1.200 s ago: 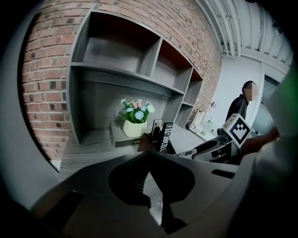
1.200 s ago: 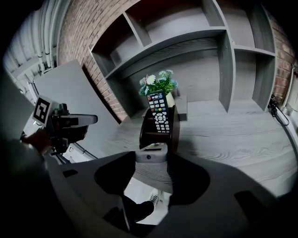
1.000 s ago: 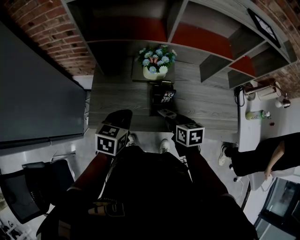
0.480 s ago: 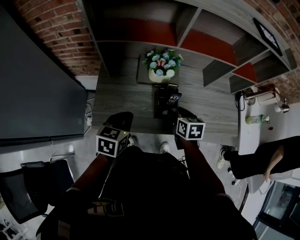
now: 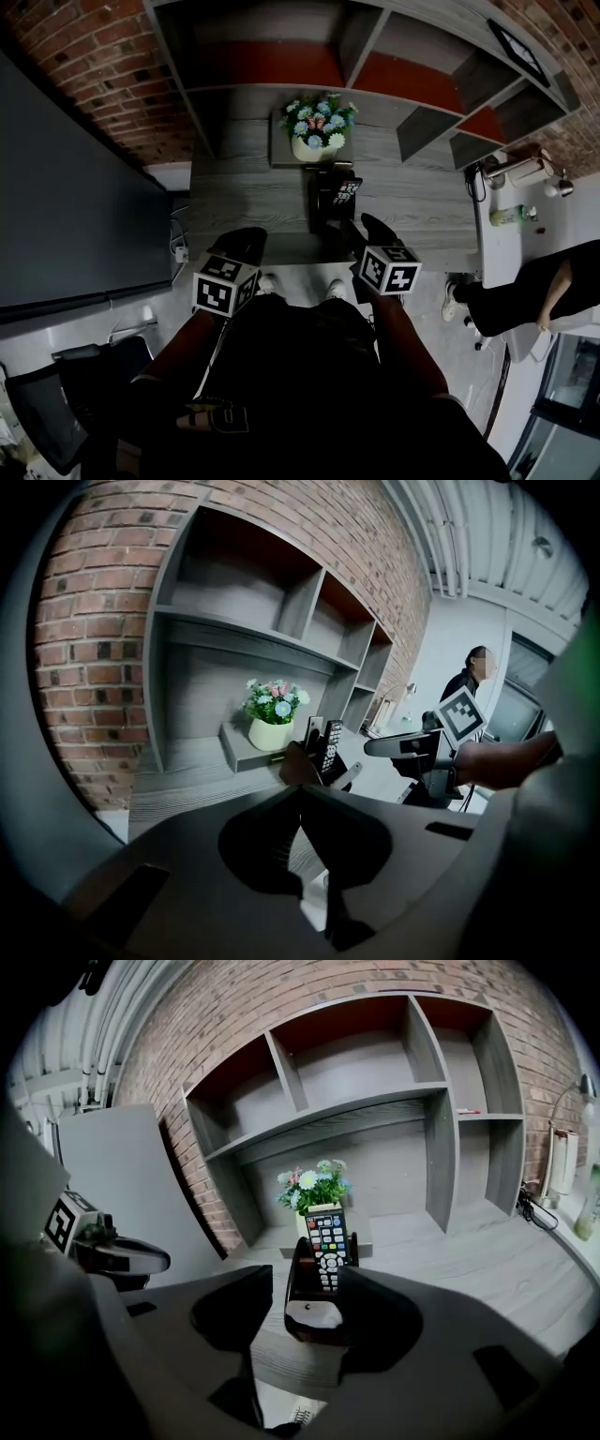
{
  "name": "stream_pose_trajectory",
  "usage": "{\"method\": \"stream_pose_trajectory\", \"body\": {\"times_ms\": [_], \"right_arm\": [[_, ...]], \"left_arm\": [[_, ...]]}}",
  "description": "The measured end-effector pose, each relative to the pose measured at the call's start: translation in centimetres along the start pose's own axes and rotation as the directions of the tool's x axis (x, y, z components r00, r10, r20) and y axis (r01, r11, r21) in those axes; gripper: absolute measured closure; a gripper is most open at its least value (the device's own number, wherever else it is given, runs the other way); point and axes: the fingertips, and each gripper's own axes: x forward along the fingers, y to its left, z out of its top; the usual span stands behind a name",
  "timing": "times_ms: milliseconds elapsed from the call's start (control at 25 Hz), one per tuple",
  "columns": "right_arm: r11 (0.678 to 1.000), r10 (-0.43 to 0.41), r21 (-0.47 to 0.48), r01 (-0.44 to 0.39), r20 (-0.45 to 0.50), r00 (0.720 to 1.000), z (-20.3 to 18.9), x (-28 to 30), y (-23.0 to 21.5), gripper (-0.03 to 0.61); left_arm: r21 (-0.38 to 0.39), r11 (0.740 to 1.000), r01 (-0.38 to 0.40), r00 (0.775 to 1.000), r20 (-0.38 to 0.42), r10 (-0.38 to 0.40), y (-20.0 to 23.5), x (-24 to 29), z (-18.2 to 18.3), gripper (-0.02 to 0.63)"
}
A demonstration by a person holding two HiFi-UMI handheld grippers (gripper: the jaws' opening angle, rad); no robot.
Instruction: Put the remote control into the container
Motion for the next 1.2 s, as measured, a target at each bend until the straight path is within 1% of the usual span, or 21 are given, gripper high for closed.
{"method": "stream_pose_trajectory", "body": {"times_ms": [160, 280, 440, 600, 680, 720, 760, 800, 1000, 1120, 1200], "right_arm": [[1.0, -0.023, 0.01, 0.023, -0.005, 1.0, -1.5, -1.5, -0.1, 0.36], [0.999, -0.036, 0.024, 0.035, 0.015, 0.999, -1.6, -3.2, -0.3, 0.36], [0.999, -0.022, 0.028, 0.021, 0.041, 0.999, -1.4, -4.8, 0.0, 0.36], [0.997, 0.06, 0.04, -0.062, 0.048, 0.997, -1.7, -6.0, 1.1, 0.368], [0.994, 0.095, 0.042, -0.097, 0.052, 0.994, -1.8, -7.0, 1.2, 0.464], [0.993, 0.11, 0.037, -0.113, 0.056, 0.992, -1.8, -7.5, 1.1, 0.493], [0.991, 0.128, 0.028, -0.13, 0.063, 0.99, -1.8, -8.1, 1.0, 0.545], [0.989, 0.147, 0.012, -0.149, 0.072, 0.986, -1.7, -8.7, 0.9, 0.569], [0.963, 0.268, -0.058, -0.264, 0.092, 0.959, -1.3, -11.9, 1.6, 0.571], [0.941, 0.336, -0.069, -0.331, 0.103, 0.936, -1.6, -14.5, 1.9, 0.571], [0.93, 0.365, -0.076, -0.359, 0.103, 0.925, -2.2, -16.3, 1.6, 0.571]], "left_arm": [[0.025, 0.999, 0.046, 0.999, -0.018, -0.046, -1.0, 0.4, -0.3, 0.607], [0.045, 0.996, 0.081, 0.997, -0.017, -0.08, -2.2, 0.8, -0.1, 0.607], [0.068, 0.993, 0.099, 0.995, -0.006, -0.099, -3.3, 1.0, 0.4, 0.607], [0.054, 0.996, 0.073, 0.997, 0.022, -0.074, -3.7, 0.4, 0.8, 0.607], [0.039, 0.998, 0.052, 0.998, 0.033, -0.053, -4.2, 0.0, 0.6, 0.607], [0.031, 0.999, 0.039, 0.998, 0.039, -0.04, -4.6, -0.3, 0.5, 0.607], [0.024, 0.999, 0.026, 0.999, 0.043, -0.027, -5.1, -0.5, 0.2, 0.607], [0.017, 1.0, 0.014, 0.999, 0.045, -0.015, -5.7, -0.7, -0.1, 0.607], [-0.036, 0.999, -0.03, 0.996, 0.082, 0.033, -10.4, -2.1, -0.8, 0.607], [-0.033, 0.998, -0.05, 0.995, 0.088, 0.052, -13.9, -2.4, -1.9, 0.607], [-0.041, 0.997, -0.061, 0.994, 0.092, 0.065, -16.1, -2.7, -2.8, 0.607]]}}
